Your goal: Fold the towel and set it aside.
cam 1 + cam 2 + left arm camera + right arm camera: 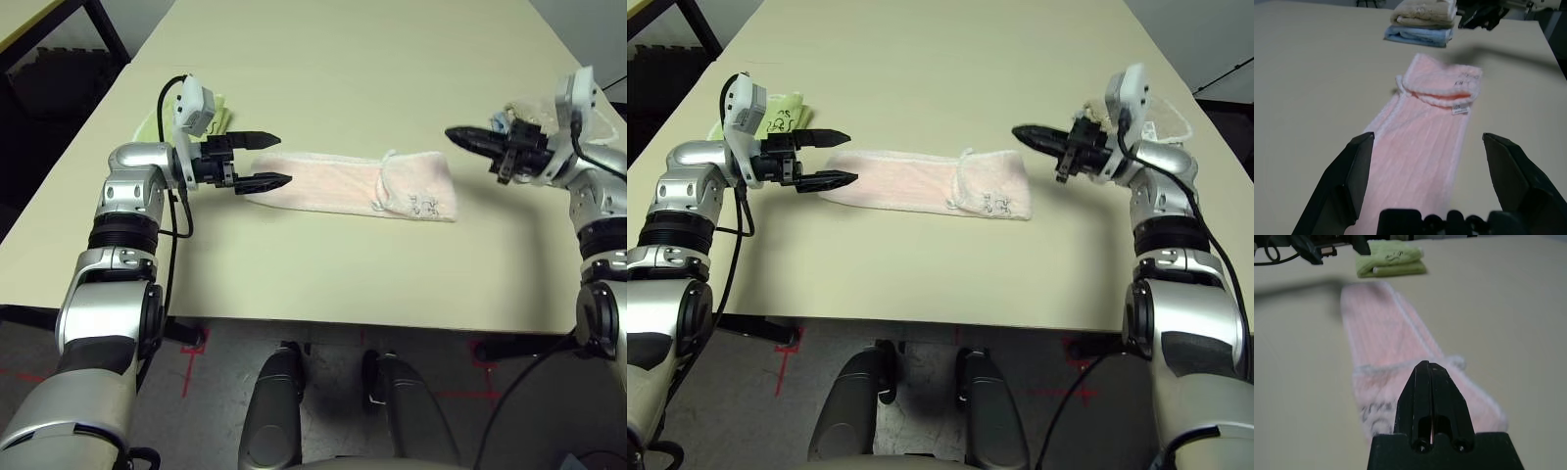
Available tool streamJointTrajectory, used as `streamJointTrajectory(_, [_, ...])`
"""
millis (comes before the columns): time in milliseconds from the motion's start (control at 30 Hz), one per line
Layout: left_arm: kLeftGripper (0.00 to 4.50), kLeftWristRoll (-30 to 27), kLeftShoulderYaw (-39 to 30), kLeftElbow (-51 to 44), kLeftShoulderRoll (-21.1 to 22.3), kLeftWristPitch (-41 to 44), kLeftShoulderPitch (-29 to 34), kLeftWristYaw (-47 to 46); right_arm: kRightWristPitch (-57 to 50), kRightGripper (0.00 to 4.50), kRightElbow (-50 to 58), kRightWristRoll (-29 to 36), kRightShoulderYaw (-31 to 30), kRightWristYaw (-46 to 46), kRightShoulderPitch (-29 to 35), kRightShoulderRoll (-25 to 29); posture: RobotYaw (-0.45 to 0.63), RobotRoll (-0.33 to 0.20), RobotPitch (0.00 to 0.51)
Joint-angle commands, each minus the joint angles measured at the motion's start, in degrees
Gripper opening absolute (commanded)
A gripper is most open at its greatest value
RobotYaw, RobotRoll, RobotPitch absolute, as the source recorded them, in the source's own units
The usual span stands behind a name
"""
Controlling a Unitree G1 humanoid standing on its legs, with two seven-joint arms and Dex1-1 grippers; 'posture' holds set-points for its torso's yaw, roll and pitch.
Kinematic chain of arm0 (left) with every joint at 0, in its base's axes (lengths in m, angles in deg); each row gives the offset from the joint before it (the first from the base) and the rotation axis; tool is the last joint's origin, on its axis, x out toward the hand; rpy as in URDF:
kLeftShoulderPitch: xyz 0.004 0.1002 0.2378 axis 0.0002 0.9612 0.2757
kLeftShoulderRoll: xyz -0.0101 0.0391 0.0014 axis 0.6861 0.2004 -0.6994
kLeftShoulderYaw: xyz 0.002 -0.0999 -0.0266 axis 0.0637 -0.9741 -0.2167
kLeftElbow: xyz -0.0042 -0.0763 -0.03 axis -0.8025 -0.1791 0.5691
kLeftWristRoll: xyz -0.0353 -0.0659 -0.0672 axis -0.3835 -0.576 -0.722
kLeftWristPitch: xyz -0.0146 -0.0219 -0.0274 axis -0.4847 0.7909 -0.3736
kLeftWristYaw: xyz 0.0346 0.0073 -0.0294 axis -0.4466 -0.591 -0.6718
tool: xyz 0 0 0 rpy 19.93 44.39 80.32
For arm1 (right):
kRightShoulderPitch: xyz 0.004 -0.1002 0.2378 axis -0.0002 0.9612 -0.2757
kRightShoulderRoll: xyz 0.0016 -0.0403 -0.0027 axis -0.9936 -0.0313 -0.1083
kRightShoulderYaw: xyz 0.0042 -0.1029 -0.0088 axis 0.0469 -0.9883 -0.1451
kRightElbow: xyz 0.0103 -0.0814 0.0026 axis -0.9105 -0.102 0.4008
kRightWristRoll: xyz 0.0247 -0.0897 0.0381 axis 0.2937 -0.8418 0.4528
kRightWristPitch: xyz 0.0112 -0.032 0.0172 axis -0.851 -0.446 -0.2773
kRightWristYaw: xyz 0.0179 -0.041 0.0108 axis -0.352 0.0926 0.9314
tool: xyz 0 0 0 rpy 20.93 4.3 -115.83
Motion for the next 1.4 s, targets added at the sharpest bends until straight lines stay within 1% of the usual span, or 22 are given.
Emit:
streamJointTrajectory(33, [4.50,-0.41,0.02,-1.46,0.12,0.12,1.52,0.02,0.75,0.01,1.22,0.96,0.79,2.65,3.41,2.48,0.09,0.000,0.163])
streamJointTrajectory(167, [4.50,-0.51,0.07,-1.60,0.22,0.38,1.81,0.07,1.19,0.01,2.75,1.32,0.21,4.06,5.56,3.16,0.09,0.000,0.160])
streamJointTrajectory(400, [4.50,0.01,0.10,-0.69,0.19,0.47,1.56,-1.38,5.74,0.01,3.14,-0.06,-1.09,5.21,6.01,2.81,0.09,0.000,0.160])
streamJointTrajectory(467, [4.50,1.94,1.58,-1.27,1.32,1.60,2.04,-2.57,7.04,0.01,3.10,-0.26,-1.30,5.28,5.94,2.71,0.09,0.000,0.162])
streamJointTrajectory(500, [4.50,2.12,2.02,-2.61,2.15,3.38,2.53,-2.53,7.31,0.23,3.07,-0.29,-1.37,5.27,5.91,2.73,0.09,0.000,0.163])
streamJointTrajectory(567, [4.50,1.07,1.83,-6.27,3.92,10.97,2.84,-3.68,7.03,0.74,3.24,-0.27,-1.51,5.42,5.95,2.91,0.10,0.000,0.164])
streamJointTrajectory(633, [4.50,-0.17,1.40,-9.85,5.43,18.76,3.12,-4.92,6.47,1.45,3.55,-0.24,-1.59,5.51,6.13,3.04,0.10,0.000,0.165])
streamJointTrajectory(733, [4.50,-3.00,1.72,-17.79,8.43,39.21,4.31,-7.08,5.27,2.66,4.51,0.03,-1.73,5.59,6.58,3.09,0.10,0.000,0.167])
streamJointTrajectory(767, [4.50,-4.16,1.51,-19.63,9.12,46.67,4.35,-8.51,4.98,3.00,4.94,0.09,-1.81,5.55,6.70,3.04,0.10,0.000,0.168])
streamJointTrajectory(800, [4.50,-5.20,1.04,-20.80,9.44,52.29,4.32,-10.03,4.71,3.33,5.32,0.12,-1.88,5.44,6.78,2.98,0.10,0.000,0.168])
streamJointTrajectory(833, [4.50,-6.57,-0.09,-21.56,9.31,57.87,4.23,-11.96,4.36,3.77,5.67,0.16,-1.95,5.29,6.82,2.92,0.10,0.000,0.170])
streamJointTrajectory(900, [4.50,-8.48,-1.97,-22.21,8.96,66.73,4.00,-15.35,3.80,4.42,6.21,0.22,-2.09,5.03,6.86,2.84,0.10,0.000,0.172])
streamJointTrajectory(933, [4.50,-9.16,-2.73,-22.09,8.81,70.73,3.90,-17.13,3.55,4.49,6.47,0.25,-2.14,4.89,6.88,2.79,0.10,0.000,0.173])
streamJointTrajectory(1000, [4.50,-10.18,-4.12,-21.45,8.54,76.22,4.05,-20.25,3.15,4.49,6.93,0.26,-2.23,4.63,6.94,2.72,0.10,0.000,0.174])
streamJointTrajectory(1133, [4.50,-11.47,-7.26,-19.66,7.33,84.03,4.83,-26.26,2.60,4.49,7.79,0.29,-2.29,4.32,7.23,2.78,0.10,0.000,0.177])
streamJointTrajectory(1267, [4.50,-11.83,-10.76,-17.55,4.94,86.02,4.51,-31.82,2.03,4.49,8.82,0.44,-2.38,3.95,7.56,3.01,0.09,0.000,0.178])
streamJointTrajectory(1400, [4.50,-12.81,-11.63,-17.24,3.41,86.23,4.61,-34.62,1.62,4.49,9.61,0.47,-2.41,3.62,7.82,3.19,0.09,0.000,0.178])
